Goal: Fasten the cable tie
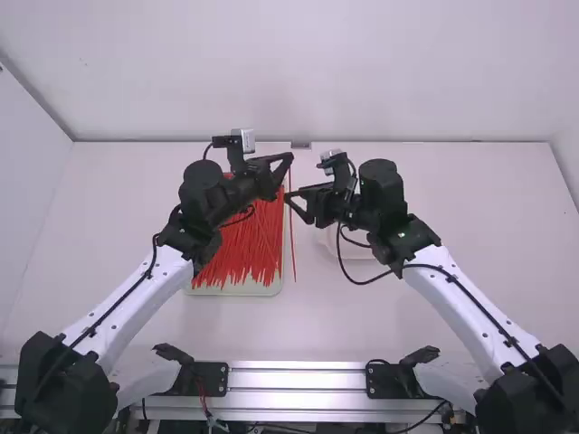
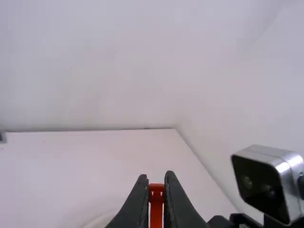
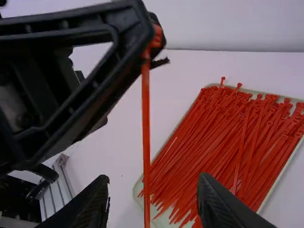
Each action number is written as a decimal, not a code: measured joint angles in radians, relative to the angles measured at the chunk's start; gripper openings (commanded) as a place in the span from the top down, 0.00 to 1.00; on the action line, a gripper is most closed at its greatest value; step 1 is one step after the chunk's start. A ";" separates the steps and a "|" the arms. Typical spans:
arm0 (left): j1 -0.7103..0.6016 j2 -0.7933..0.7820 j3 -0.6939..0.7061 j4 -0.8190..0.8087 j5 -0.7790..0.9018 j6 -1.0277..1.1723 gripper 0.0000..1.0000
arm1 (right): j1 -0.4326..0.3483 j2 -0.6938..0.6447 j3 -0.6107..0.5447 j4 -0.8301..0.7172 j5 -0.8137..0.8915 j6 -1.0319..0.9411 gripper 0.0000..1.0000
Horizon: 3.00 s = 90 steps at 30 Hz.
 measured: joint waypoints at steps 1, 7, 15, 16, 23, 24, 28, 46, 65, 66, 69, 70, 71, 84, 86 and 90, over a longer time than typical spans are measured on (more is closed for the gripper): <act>0.000 0.000 0.000 0.000 0.001 0.000 0.98 | 0.000 0.000 0.000 0.000 0.000 0.000 0.57; -0.002 0.000 0.000 -0.001 0.005 -0.011 0.98 | 0.000 0.000 0.000 0.000 0.000 0.021 1.00; -0.005 0.000 0.000 -0.001 0.007 -0.011 0.98 | 0.016 0.000 0.000 0.002 0.007 0.017 1.00; -0.008 0.000 0.000 -0.001 0.006 -0.011 0.98 | 0.016 0.000 0.000 0.001 0.007 0.018 1.00; -0.009 0.000 0.000 0.000 0.003 -0.011 0.98 | 0.012 0.000 0.000 0.000 0.006 0.002 1.00; -0.009 0.000 0.000 0.000 0.003 -0.011 0.98 | 0.012 0.000 0.000 0.001 0.006 -0.006 1.00; -0.009 0.000 0.000 0.001 -0.005 -0.009 0.84 | 0.003 0.000 0.000 -0.001 0.001 -0.016 1.00; 0.111 0.000 0.000 0.098 0.092 -0.018 0.01 | -0.200 0.000 0.000 -0.018 -0.259 -0.119 1.00; 0.242 0.229 0.323 0.164 0.782 0.100 0.07 | -0.405 0.000 0.000 0.237 -0.504 -0.376 1.00; 0.240 0.254 0.335 0.198 0.827 0.104 0.10 | -0.412 0.000 0.000 0.239 -0.528 -0.405 1.00; 0.226 0.288 0.341 0.262 0.891 0.111 0.11 | -0.417 0.000 0.000 0.243 -0.562 -0.454 1.00; 0.207 0.304 0.340 0.297 0.921 0.114 0.12 | -0.417 0.000 0.000 0.255 -0.578 -0.478 1.00; 0.179 0.315 0.340 0.321 0.941 0.130 0.13 | -0.412 0.000 0.000 0.270 -0.589 -0.498 1.00; 0.097 0.317 0.340 0.605 0.967 0.067 0.31 | -0.351 0.000 0.000 0.459 -0.614 -0.472 1.00; 0.097 0.317 0.340 0.632 0.949 0.029 0.32 | -0.351 0.000 0.000 0.473 -0.613 -0.456 1.00; 0.097 0.317 0.340 0.645 0.921 -0.023 0.34 | -0.337 0.000 0.000 0.505 -0.613 -0.432 1.00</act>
